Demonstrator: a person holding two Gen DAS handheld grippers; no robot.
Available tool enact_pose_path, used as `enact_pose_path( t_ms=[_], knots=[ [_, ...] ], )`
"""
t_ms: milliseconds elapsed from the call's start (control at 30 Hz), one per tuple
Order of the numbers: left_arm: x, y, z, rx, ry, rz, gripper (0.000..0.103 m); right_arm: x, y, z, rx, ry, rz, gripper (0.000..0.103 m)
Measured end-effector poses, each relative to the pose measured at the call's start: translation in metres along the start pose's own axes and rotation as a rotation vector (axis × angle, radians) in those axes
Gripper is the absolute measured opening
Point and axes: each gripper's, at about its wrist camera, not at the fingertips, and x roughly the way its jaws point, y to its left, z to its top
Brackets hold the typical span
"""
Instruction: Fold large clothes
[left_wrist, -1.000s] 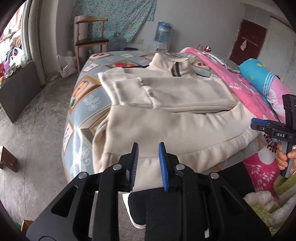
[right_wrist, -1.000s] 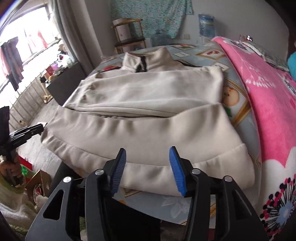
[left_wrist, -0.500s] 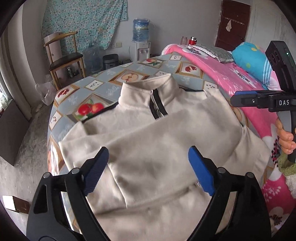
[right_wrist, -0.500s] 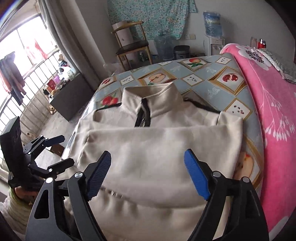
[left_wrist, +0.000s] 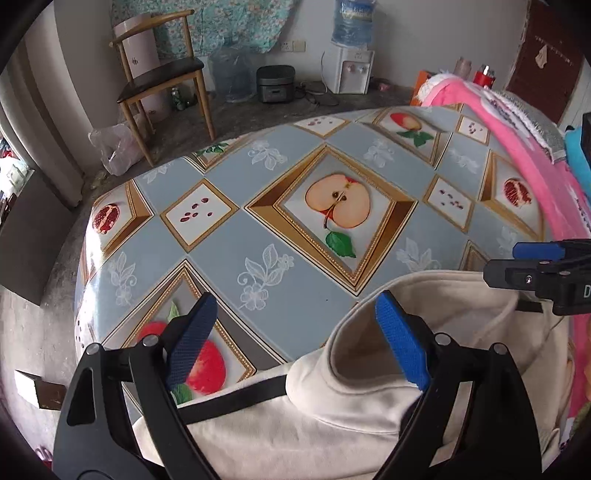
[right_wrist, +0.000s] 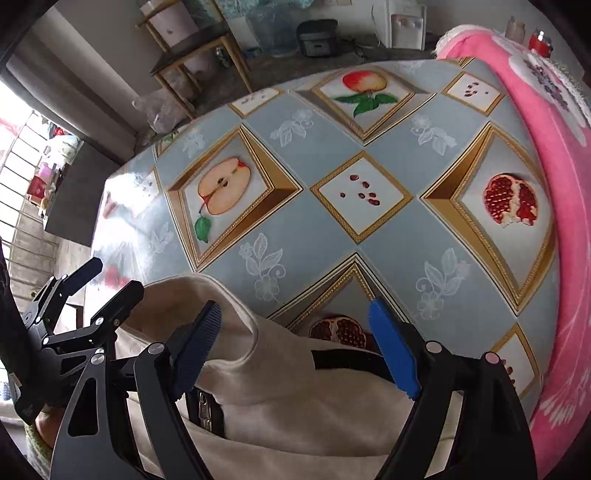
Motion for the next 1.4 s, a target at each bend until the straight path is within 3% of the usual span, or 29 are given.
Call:
enact_pose_path(
  t_ms=[100,267,367,500,633,800,1067,1233,1333,1400],
  knots=[
    [0.008,-0.009,-0.006,0.077,0.037,0.010,0.084,0.013,0.003,-0.005,-0.050,0.067,-0.006,0.080],
    [-0.003,-0.018,-0.025,0.196,0.027,0.014,0.084,0.003,0.009,-0.028,-0.143,0.076,-0.012,0.080],
    [-0.014,-0.021,-0.031,0.223,0.017,-0.014,0.061,-0.009,0.013,-0.041,-0.189,0.067,0.000,0.077],
    [-0.029,-0.032,-0.044,0.308,-0.008,-0.028,0.024,-0.022,0.022,-0.059,-0.255,0.035,-0.022,0.057],
    [-0.045,-0.041,-0.061,0.387,-0.037,-0.034,0.011,-0.033,0.025,-0.073,-0.306,0.006,-0.027,0.036],
    [-0.064,-0.044,-0.087,0.443,-0.065,-0.070,0.007,-0.038,0.031,-0.105,-0.383,-0.013,-0.064,0.020],
    [-0.061,-0.052,-0.130,0.504,-0.051,-0.077,0.007,-0.026,0.031,-0.161,-0.432,-0.006,-0.162,0.019],
    [-0.065,-0.048,-0.137,0.517,-0.067,-0.097,0.007,-0.089,0.032,-0.162,-0.432,-0.183,-0.018,0.020],
    [-0.066,-0.048,-0.141,0.548,-0.075,-0.107,0.007,-0.121,0.035,-0.142,-0.385,-0.287,0.046,0.024],
    [-0.067,-0.050,-0.146,0.583,-0.085,-0.100,0.007,-0.123,0.039,-0.121,-0.342,-0.303,0.071,0.024]
  ],
)
